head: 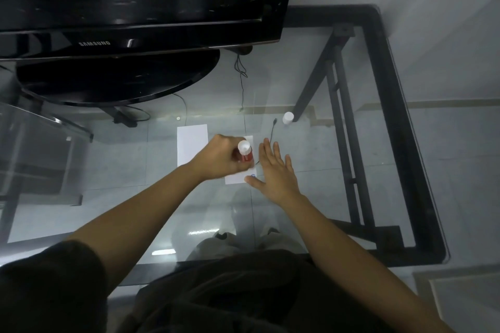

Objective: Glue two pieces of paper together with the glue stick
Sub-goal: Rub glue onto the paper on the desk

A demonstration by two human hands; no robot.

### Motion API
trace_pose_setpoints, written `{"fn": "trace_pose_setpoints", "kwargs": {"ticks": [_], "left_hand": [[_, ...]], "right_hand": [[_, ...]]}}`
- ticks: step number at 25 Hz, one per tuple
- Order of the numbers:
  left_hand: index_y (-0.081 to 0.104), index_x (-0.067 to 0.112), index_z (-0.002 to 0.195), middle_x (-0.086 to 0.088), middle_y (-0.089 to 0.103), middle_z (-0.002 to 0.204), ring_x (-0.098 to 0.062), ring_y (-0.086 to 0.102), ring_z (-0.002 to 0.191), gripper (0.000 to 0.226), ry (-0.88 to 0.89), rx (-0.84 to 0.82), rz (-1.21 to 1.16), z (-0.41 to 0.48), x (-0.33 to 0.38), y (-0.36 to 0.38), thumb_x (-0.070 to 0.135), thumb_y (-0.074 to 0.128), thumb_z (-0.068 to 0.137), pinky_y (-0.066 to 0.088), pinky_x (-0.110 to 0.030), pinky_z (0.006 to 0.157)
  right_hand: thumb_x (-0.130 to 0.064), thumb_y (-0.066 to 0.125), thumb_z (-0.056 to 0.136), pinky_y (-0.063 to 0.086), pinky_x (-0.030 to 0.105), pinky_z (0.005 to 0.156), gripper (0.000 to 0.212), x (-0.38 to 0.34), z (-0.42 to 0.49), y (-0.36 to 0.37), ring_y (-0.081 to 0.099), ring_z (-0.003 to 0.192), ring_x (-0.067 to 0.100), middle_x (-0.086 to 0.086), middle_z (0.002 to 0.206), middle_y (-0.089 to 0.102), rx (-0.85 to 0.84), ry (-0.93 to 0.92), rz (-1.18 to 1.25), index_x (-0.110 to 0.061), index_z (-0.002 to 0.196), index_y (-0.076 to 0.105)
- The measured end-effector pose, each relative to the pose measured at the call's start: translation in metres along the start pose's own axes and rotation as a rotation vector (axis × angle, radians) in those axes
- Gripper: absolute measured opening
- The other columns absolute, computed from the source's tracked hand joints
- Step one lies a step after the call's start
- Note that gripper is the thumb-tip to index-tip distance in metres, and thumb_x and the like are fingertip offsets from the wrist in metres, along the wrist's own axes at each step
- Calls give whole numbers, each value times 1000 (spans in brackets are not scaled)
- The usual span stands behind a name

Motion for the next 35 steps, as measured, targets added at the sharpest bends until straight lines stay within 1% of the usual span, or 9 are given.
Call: {"fn": "trace_pose_setpoints", "kwargs": {"ticks": [3, 11, 15, 18, 22, 24, 28, 32, 35], "left_hand": [[65, 10, 83, -6, 70, 78, -17, 63, 68, 22, 1, -59, -3, -1, 3, 10, 29, 73, 75, 52, -29, 65], [61, 14, 91, -6, 71, 93, -14, 60, 73, 24, -156, 134, -2, 40, -21, -23, 31, 71, 78, 43, -18, 62], [62, 30, 86, 7, 68, 91, -5, 62, 81, 15, -351, 315, -550, 16, -42, -27, 28, 73, 76, 48, -10, 64], [62, 18, 91, -5, 66, 99, -24, 64, 97, 10, -528, 393, -1129, -11, -57, -5, 12, 63, 84, 56, -25, 76], [63, 11, 87, -7, 68, 93, -20, 68, 90, 4, -700, 509, -1560, -32, -63, 11, 11, 59, 85, 56, -25, 69], [58, 14, 87, -3, 69, 93, -20, 65, 91, 5, -696, 436, -1420, -28, -61, 8, 12, 61, 83, 53, -29, 73], [57, 19, 95, 1, 67, 94, -11, 64, 82, 29, -496, 315, -756, 6, -46, -20, 12, 75, 73, 48, -22, 74], [60, 14, 98, -2, 69, 91, -13, 62, 80, 31, -237, 251, -261, 56, -16, -28, 20, 76, 73, 41, -6, 71], [56, 10, 91, -10, 70, 89, -22, 62, 79, 24, -154, 188, -160, 86, -1, -16, 19, 73, 76, 48, -23, 70]], "right_hand": [[-58, 40, 88, -8, 44, 114, 86, 1, 0, 2, -17, 143, 21, 1, 157, -16, 6, 0, -7, -19, 146, -9], [-53, 45, 89, -7, 45, 114, 86, 0, 1, 1, -15, 144, 22, 1, 157, -13, 17, 10, -3, -19, 146, -9], [-54, 43, 88, -4, 47, 114, 78, -3, -2, -3, -11, 144, 26, 3, 158, -9, 59, -22, -48, -28, 147, -2], [-56, 45, 87, -1, 48, 115, 74, -4, -2, -6, -7, 145, 26, 2, 158, -5, 76, -36, -65, -30, 146, 9], [-54, 56, 81, 4, 51, 114, 74, -4, 0, -14, 4, 144, 27, 3, 158, 8, 126, -35, -42, -29, 142, 22], [-54, 58, 79, 6, 51, 114, 77, -5, 1, -16, 9, 143, 27, 2, 157, 13, 133, -30, -30, -28, 142, 23], [-57, 51, 82, 13, 50, 114, 78, 2, 0, -28, 16, 142, 25, 4, 155, 21, 217, 4, 41, -21, 144, 20], [-54, 38, 90, 2, 46, 115, 78, 34, -4, -32, -5, 145, 25, 6, 158, -4, 207, 153, -8, -15, 147, 1], [-58, 36, 89, -2, 45, 115, 85, 44, -3, -27, -14, 143, 25, 6, 157, -16, 83, 167, -30, -14, 146, -9]]}}
Point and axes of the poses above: each hand's wrist, its own z-axis towards the middle knuckle, its own y-axis out of the palm, x = y × z, the point moved 7 cm from there along z, towards the middle knuckle
